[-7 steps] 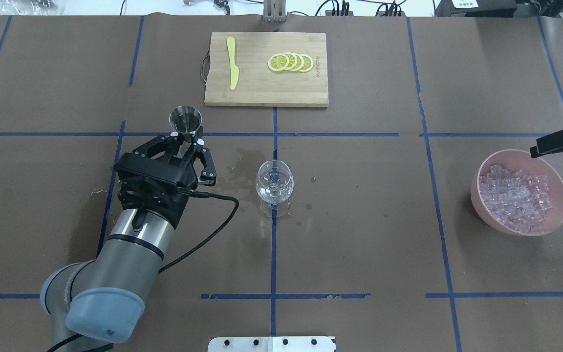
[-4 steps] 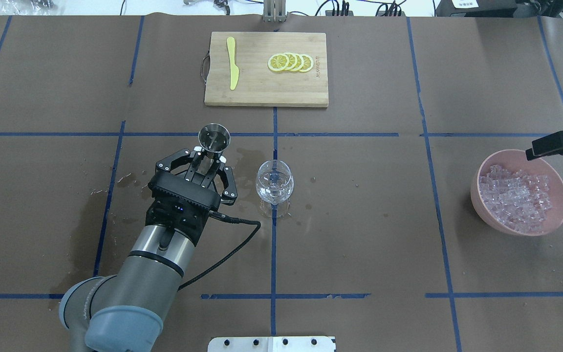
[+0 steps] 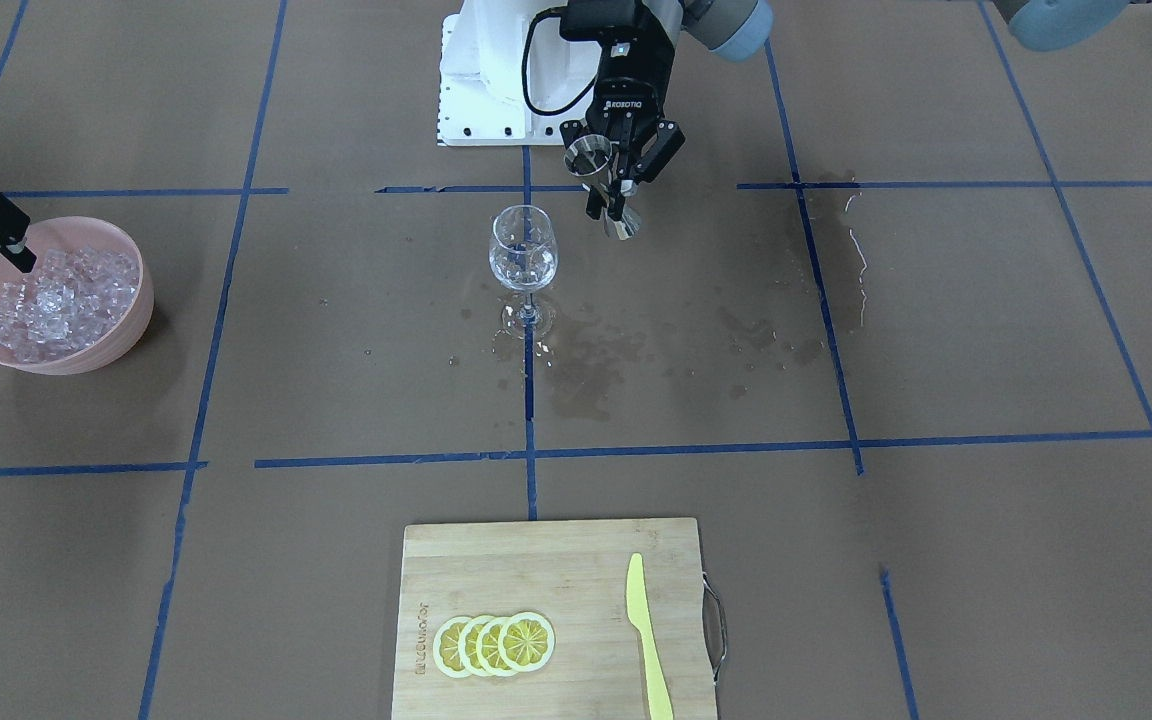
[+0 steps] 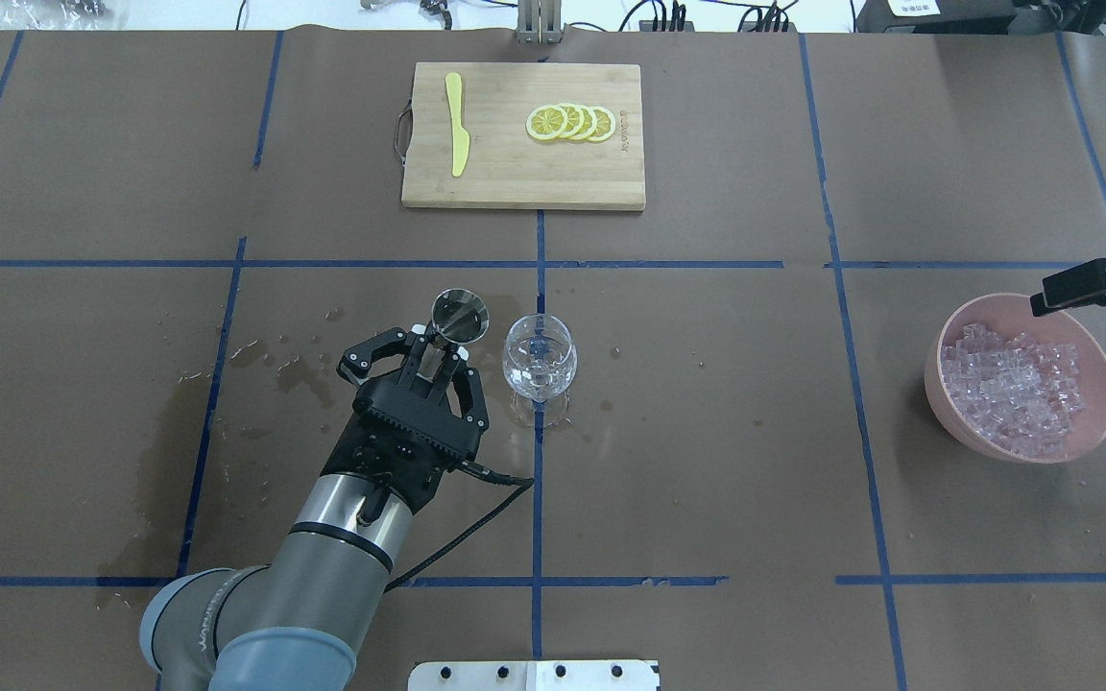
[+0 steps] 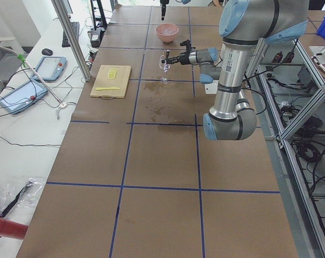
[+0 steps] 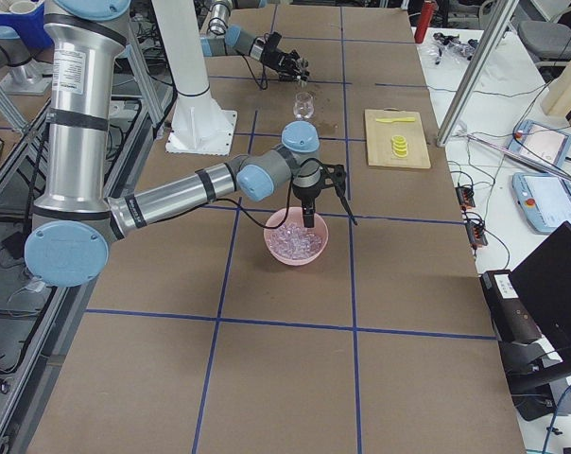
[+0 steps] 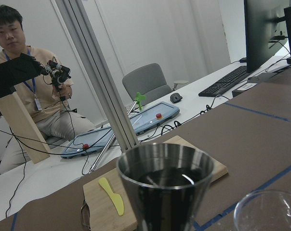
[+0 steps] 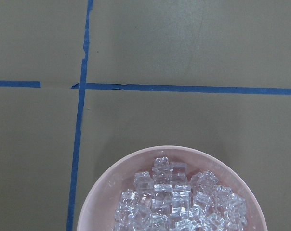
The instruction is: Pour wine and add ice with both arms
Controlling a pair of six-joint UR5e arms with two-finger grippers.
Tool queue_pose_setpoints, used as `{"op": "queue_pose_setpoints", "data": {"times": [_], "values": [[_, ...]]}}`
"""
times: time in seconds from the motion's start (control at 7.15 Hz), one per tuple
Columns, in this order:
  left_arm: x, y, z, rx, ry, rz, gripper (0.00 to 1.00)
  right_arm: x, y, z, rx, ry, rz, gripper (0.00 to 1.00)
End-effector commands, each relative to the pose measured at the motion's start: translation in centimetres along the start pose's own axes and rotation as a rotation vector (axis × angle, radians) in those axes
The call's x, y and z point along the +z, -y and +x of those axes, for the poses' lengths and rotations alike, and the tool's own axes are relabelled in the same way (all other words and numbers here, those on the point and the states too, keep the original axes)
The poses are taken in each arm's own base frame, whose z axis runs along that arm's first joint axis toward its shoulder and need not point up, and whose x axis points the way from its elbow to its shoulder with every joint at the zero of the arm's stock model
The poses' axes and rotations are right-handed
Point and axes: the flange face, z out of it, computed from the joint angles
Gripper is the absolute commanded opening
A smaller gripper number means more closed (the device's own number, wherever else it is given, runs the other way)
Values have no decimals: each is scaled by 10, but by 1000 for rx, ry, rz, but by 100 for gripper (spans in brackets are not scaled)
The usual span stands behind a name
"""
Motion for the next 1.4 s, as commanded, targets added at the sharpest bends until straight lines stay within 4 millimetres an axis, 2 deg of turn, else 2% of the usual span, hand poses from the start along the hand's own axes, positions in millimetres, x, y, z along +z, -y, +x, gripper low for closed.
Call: {"op": "queue_pose_setpoints", "data": {"times": [0.0,0.28,0.56,1.26], "values": [[0,4,5,96,-1,-1,0,0,0,0,0,1,-1,100],[4,3,11,155,7,-7,0,0,0,-1,-1,1,0,100],[8,11,21,221,20,-39,0,0,0,0,0,1,-1,100],[26,18,17,366,62,-67,0,0,0,0,-1,1,-1,100]]}}
